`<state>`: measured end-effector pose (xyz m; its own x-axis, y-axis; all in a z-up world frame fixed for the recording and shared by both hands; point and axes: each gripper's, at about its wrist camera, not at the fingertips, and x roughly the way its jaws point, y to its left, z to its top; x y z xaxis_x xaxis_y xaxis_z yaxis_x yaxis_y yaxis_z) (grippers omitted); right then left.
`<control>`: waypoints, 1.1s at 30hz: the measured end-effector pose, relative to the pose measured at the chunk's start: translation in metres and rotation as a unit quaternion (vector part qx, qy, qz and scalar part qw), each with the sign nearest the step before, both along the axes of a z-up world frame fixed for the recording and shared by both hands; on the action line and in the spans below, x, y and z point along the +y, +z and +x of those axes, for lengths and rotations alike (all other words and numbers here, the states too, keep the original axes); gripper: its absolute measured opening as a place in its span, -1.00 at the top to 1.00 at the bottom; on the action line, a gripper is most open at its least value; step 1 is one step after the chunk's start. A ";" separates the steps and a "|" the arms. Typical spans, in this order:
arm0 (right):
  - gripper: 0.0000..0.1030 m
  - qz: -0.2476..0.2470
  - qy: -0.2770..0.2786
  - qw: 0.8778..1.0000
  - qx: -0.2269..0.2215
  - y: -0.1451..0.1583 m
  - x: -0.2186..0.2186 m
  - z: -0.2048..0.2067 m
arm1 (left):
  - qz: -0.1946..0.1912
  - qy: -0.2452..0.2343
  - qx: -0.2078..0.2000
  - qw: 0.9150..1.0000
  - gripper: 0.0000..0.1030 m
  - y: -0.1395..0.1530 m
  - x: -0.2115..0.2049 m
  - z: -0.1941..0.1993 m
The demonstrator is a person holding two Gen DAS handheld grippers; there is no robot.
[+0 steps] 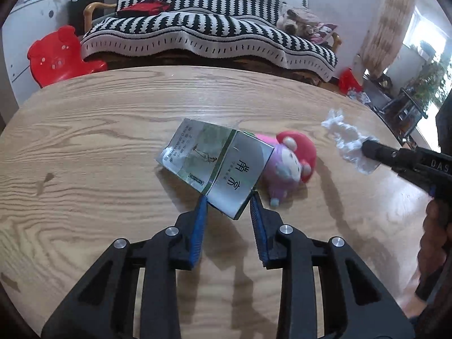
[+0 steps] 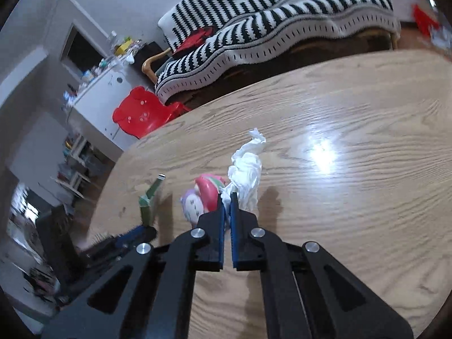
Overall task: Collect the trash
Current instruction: 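Carry the cigarette pack and tissue over the bin and open both tools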
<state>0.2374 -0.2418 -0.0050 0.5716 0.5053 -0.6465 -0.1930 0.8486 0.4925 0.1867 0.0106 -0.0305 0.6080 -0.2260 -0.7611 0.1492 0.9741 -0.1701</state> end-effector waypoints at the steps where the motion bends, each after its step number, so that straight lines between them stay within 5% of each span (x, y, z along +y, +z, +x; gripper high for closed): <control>1: 0.91 -0.010 0.004 1.000 -0.002 0.001 0.001 -0.007 | -0.001 -0.005 0.006 1.000 0.41 0.000 0.003 -0.007; 9: 0.91 -0.038 0.032 0.999 -0.001 0.002 0.002 -0.060 | 0.003 -0.057 0.088 0.995 0.41 -0.022 0.009 -0.061; 11: 0.91 -0.037 0.034 0.999 -0.001 0.003 0.004 -0.069 | 0.008 -0.049 0.092 0.995 0.12 -0.022 0.011 -0.070; 15: 0.91 -0.031 0.030 0.999 -0.004 0.006 0.005 -0.079 | 0.004 -0.027 0.082 0.996 -0.13 -0.012 0.010 -0.075; 17: 0.91 -0.027 0.032 0.999 -0.005 0.007 0.005 -0.083 | 0.005 -0.013 0.080 0.997 -0.56 -0.008 0.009 -0.077; 20: 0.91 -0.028 0.037 0.999 -0.009 0.010 0.003 -0.088 | 0.030 0.010 0.073 0.997 -0.78 -0.006 0.003 -0.072; 30: 0.91 -0.035 0.036 0.999 -0.013 0.013 -0.004 -0.094 | 0.066 0.128 0.108 0.984 -0.74 -0.034 -0.012 -0.026; 33: 0.91 -0.055 0.045 0.997 -0.009 0.011 0.002 -0.098 | 0.099 0.114 0.083 0.985 -0.44 -0.034 -0.018 -0.031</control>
<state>0.1389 -0.2403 0.0057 0.5389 0.4823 -0.6906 -0.2792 0.8758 0.3937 0.1559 -0.0076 -0.0645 0.4885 0.0644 -0.8702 -0.0912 0.9956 0.0224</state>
